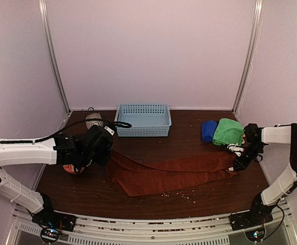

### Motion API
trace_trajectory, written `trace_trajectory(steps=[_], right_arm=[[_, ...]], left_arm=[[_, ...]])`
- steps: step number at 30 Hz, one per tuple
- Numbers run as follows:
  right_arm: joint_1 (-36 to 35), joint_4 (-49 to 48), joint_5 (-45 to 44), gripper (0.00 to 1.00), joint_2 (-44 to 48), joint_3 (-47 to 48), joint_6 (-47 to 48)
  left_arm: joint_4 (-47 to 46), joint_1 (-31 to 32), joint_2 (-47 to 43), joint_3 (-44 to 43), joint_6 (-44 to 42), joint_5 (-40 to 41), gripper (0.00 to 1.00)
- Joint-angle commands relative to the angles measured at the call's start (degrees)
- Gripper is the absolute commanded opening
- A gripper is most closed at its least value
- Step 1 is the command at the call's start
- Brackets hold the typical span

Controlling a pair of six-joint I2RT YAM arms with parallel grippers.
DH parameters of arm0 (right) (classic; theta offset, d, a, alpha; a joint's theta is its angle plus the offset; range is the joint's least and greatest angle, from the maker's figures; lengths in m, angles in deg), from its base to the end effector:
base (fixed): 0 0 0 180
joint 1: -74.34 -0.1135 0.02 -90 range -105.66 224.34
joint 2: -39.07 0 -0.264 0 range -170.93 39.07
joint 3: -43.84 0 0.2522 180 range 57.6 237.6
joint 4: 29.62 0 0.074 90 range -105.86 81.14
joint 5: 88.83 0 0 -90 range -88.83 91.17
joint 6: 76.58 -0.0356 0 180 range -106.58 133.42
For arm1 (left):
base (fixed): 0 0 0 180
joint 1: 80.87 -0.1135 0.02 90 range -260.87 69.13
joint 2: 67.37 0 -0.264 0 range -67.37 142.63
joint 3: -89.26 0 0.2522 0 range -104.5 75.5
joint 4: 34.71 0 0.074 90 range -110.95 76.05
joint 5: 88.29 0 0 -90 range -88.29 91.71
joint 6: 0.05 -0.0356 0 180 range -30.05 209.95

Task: Roll the towels
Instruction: Pick up the towel from the center of the board.

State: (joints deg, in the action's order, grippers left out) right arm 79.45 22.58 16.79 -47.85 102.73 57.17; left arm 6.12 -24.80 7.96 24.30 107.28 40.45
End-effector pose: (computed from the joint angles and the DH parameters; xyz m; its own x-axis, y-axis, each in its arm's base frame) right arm 0.2467 -0.0124 0.1519 -0.7369 -0.6027 -0.3061 -0.6497 0.7566 0.0743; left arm 0.1664 -0.2074 0.2442 -0.5428 0.3907 -0.7434 0.2793 0.9188 0.2789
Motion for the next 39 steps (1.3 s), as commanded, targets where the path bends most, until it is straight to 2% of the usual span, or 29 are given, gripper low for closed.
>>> trace_trajectory(steps=[1, 16, 25, 34, 37, 39], right_arm=[[-0.2, 3.2, 3.9, 0.19, 0.2, 1.7, 0.9], [-0.2, 6.3, -1.3, 0.00, 6.2, 5.1, -4.1], [-0.1, 7.9, -2.6, 0.00, 8.5, 9.1, -7.5], [1.8, 6.4, 1.6, 0.00, 15.2, 23.8, -18.0], [2.5, 8.2, 3.1, 0.00, 18.0, 28.6, -19.6], [2.8, 9.7, 3.2, 0.00, 20.3, 30.9, -20.1]], left_arm=[[-1.4, -0.3, -0.1, 0.6, 0.3, 0.2, 0.00], [-1.2, -0.3, 0.1, 0.3, 0.4, 0.0, 0.00], [-0.1, -0.3, -0.6, 0.1, 1.6, 3.2, 0.00], [3.9, -0.6, -7.4, -6.0, 2.6, 10.7, 0.00], [6.1, -0.6, -11.2, -10.0, 1.5, 11.1, 0.00], [6.8, -0.5, -14.3, -11.8, -0.3, 8.7, 0.00]])
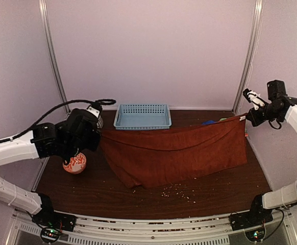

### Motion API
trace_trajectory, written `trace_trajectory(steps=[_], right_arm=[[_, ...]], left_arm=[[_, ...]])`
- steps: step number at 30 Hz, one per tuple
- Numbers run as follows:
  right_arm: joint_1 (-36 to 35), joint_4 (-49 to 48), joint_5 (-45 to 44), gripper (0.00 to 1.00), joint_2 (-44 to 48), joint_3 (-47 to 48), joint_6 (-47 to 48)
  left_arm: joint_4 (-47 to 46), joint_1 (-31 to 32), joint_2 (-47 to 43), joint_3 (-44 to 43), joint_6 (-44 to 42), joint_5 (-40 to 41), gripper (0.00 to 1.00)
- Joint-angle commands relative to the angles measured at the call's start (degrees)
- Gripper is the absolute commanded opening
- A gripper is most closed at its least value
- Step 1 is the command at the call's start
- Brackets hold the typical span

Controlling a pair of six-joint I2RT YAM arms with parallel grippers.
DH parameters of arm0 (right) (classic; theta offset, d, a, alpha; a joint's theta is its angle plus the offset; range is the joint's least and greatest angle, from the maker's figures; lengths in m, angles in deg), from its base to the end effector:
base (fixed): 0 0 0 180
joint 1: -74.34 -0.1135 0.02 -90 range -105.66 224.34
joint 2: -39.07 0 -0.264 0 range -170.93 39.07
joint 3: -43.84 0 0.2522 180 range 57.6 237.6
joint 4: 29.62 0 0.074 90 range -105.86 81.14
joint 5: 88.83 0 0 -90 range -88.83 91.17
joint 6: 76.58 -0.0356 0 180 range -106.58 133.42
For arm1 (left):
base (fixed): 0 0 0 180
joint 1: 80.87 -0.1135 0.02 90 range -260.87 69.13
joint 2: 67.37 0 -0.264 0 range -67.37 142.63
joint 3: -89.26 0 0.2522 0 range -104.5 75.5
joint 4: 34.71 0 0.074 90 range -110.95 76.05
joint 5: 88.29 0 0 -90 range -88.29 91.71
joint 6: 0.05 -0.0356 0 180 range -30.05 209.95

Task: Roll the towels
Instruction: Pick up the towel from the center of the board, then flatten out the towel at the center of the board.

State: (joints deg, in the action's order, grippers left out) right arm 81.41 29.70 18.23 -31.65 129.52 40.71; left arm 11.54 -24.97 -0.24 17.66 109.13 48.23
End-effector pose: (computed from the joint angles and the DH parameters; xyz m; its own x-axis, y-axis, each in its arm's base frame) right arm 0.2531 -0.0209 0.3523 -0.5751 -0.3703 -0.7294 -0.3985 0.9055 -0.1455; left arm 0.1572 -0.1861 0.3108 -0.4403 0.2471 -0.8631 0.1289 0.9688 0.2116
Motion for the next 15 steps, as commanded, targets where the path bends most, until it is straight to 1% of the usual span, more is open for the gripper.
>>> trace_trajectory(steps=[1, 6, 12, 15], right_arm=[[0.9, 3.4, 1.6, 0.00, 5.5, 5.0, -3.8], [1.3, 8.8, 0.2, 0.00, 13.4, 6.4, -3.1], [1.3, 15.4, -0.4, 0.00, 24.5, 6.3, 0.9], [1.3, 18.5, 0.6, 0.00, 29.6, 6.2, 2.1]], left_arm=[[2.1, -0.3, -7.5, -6.1, -2.7, -0.5, 0.00], [7.3, 1.6, -12.5, -11.4, -3.3, -5.9, 0.00], [10.8, 4.9, -17.2, -13.2, -1.2, -10.2, 0.00], [11.8, 7.8, -19.5, -13.4, 0.2, -10.2, 0.00]])
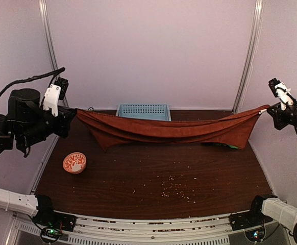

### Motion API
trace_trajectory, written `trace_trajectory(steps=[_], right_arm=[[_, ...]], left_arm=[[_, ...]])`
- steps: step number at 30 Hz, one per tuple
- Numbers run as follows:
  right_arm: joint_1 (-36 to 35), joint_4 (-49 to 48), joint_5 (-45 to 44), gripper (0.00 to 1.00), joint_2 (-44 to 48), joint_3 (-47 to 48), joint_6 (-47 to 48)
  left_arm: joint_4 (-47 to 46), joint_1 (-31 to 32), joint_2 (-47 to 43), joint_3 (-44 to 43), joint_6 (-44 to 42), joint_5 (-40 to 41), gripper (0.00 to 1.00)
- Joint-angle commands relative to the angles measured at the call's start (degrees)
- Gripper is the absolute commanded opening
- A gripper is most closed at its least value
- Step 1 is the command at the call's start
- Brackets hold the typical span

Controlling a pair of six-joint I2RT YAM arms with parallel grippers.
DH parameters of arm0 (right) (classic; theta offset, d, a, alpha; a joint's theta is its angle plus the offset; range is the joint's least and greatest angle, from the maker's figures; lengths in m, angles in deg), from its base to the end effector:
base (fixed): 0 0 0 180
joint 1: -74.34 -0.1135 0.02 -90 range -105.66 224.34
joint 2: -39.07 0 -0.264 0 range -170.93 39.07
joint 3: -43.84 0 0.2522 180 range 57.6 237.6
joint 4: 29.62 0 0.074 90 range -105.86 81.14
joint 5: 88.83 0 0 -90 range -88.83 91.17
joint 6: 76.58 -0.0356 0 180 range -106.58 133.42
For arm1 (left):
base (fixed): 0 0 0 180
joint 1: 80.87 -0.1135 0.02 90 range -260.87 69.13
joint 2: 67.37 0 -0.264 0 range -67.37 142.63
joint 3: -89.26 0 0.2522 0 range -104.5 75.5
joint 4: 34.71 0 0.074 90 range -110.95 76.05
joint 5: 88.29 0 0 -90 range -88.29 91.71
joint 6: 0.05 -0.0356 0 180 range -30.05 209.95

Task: Roll the towels
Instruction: Flatten out the towel at the center of the board.

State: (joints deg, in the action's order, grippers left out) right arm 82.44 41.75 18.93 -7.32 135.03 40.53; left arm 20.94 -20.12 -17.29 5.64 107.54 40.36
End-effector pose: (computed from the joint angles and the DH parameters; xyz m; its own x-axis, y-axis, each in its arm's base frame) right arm 0.1138 -0.0052 0.4341 -0.3322 -0.3911 -0.8583 -0.3228 0.9022 -0.2861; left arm 0.0952 -0.1245 0.4170 -0.2958 0.0452 -0.9542 0.3244 0.9443 -0.0559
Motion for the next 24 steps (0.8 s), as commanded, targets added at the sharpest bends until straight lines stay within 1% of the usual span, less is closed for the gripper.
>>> trace_trajectory(steps=[1, 4, 7, 8, 11, 12, 14, 17, 19, 21, 22, 24], right_arm=[[0.3, 7.3, 0.1, 0.00, 6.5, 0.6, 2.3], [0.3, 9.4, 1.1, 0.00, 8.4, 0.5, 2.2], [0.2, 10.3, 2.1, 0.00, 8.0, -0.6, 2.2], [0.2, 10.2, 2.2, 0.00, 7.6, -1.5, 2.2], [0.2, 9.3, 2.7, 0.00, 4.5, -6.7, 3.2], [0.2, 8.4, 2.6, 0.00, 3.2, -9.1, 3.6], [0.2, 5.7, 1.7, 0.00, -0.5, -13.7, 3.8], [0.2, 0.3, 0.3, 0.00, -8.0, -19.4, 3.7], [0.1, -3.1, -0.9, 0.00, -15.2, -20.5, 4.0], [0.0, -7.0, -2.1, 0.00, -22.6, -20.2, 3.6], [-0.1, -8.7, -1.9, 0.00, -27.3, -19.4, 3.3], [-0.2, -10.8, -1.8, 0.00, -34.8, -16.6, 2.8]], left_arm=[[2.7, 3.8, -3.0, -1.5, 2.5, -2.2, 0.00], [2.8, 5.5, -3.8, -2.2, 3.3, -2.5, 0.00], [2.7, 5.6, -3.3, -1.8, 3.1, -2.0, 0.00], [2.8, 5.6, -2.6, -1.2, 3.1, -0.9, 0.00], [3.5, 5.0, 1.3, 3.0, 7.0, 5.9, 0.00], [2.7, 3.4, 3.1, 4.9, 7.0, 6.0, 0.00], [0.0, -2.4, 7.3, 8.8, 6.8, 2.3, 0.00], [-10.6, -11.3, 12.6, 16.2, 4.3, -4.5, 0.00], [-17.6, -16.1, 17.8, 19.5, 3.1, -7.4, 0.00], [-23.5, -19.7, 22.7, 20.9, 1.9, -9.9, 0.00], [-25.2, -21.5, 25.2, 20.0, 1.8, -12.2, 0.00], [-25.6, -23.7, 29.7, 17.1, 2.3, -13.8, 0.00]])
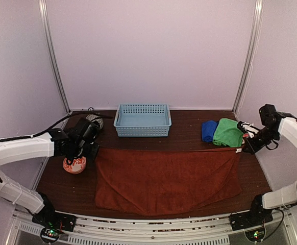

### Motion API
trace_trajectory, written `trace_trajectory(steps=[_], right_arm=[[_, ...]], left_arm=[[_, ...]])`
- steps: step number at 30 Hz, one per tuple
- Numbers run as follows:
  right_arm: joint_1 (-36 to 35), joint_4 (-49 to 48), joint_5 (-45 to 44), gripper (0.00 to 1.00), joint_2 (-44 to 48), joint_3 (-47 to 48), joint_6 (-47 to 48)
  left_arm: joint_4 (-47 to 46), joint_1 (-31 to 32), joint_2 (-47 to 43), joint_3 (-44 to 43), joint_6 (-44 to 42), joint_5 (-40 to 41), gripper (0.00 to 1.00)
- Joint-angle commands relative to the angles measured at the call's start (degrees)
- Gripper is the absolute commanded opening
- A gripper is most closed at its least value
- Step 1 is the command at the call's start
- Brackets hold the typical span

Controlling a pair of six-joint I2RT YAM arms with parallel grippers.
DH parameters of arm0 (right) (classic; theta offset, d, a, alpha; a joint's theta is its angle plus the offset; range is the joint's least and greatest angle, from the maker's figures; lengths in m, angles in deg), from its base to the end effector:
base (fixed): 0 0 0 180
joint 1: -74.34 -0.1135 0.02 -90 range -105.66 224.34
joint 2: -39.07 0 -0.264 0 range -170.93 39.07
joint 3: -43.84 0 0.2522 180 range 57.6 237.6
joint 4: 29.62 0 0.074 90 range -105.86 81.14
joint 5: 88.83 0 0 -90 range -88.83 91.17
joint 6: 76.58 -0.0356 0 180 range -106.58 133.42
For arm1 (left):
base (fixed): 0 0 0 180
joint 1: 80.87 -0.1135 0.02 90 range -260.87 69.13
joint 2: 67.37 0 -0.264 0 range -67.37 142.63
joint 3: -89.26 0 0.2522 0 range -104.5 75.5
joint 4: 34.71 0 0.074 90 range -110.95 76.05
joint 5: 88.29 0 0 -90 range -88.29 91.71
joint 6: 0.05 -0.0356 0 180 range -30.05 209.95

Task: Roll the towels
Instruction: Flatten out the towel at the center of the board, then fold the towel at the center of the board.

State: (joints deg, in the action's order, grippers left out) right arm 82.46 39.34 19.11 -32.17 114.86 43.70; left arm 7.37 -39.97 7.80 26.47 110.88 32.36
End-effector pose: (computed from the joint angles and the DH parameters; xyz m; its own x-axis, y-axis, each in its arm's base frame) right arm 0.2249 -0.0210 0.2617 -0.8122 -0.3687 -0.4521 -0.4441 0.8933 0.0694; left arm 0.2081 -0.1562 0.2295 -0.6957 0.1960 -0.6911 0.0972 0.9789 0.1798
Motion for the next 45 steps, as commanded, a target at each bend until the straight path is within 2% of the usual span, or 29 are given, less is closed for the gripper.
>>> trace_trajectory(steps=[1, 5, 9, 17, 21, 26, 29, 33, 36, 38, 45], right_arm=[[-0.4, -8.5, -1.7, 0.00, -13.3, 5.7, -0.5], [-0.5, -9.0, 1.0, 0.00, -23.7, 12.1, -1.8], [-0.9, -10.1, 2.0, 0.00, -29.0, 15.3, -2.9], [-0.9, -11.2, 0.7, 0.00, -29.3, 15.9, -3.2], [-0.8, -8.7, -0.6, 0.00, -27.9, 15.9, -3.4], [-0.8, -4.8, -1.1, 0.00, -26.0, 16.0, -3.8], [-0.8, -3.3, 0.8, 0.00, -25.3, 15.9, -3.8], [-2.1, -2.1, 3.5, 0.00, -25.3, 16.0, -2.9], [-3.9, 1.4, 8.2, 0.00, -24.8, 18.6, -0.5], [-4.5, 1.8, 9.3, 0.00, -23.4, 20.5, -2.4], [-4.7, 1.7, 4.4, 0.00, -25.7, 22.9, -6.2]], left_arm=[[-12.2, -4.2, 6.4, -5.3, -1.3, -5.0, 0.00], [-12.8, -5.0, 11.9, -8.9, -2.1, -4.4, 0.00], [-13.6, -5.5, 15.5, -10.4, -2.6, -4.3, 0.00], [-13.9, -5.8, 18.0, -11.1, -2.0, -4.1, 0.00], [-12.4, -6.0, 15.0, -10.2, -1.0, -1.8, 0.00], [-11.6, -6.0, 6.8, -5.8, 1.4, 1.4, 0.00], [-11.4, -6.2, 3.1, -4.0, 1.8, 1.6, 0.00], [-10.4, -6.2, 2.5, -3.6, 1.8, 0.4, 0.00], [-9.5, -6.2, 1.4, -3.7, 2.6, 0.5, 0.00], [-9.6, -6.2, -0.7, -3.5, 3.0, 1.2, 0.00], [-8.5, -6.2, -3.9, -2.9, 3.0, 3.3, 0.00]])
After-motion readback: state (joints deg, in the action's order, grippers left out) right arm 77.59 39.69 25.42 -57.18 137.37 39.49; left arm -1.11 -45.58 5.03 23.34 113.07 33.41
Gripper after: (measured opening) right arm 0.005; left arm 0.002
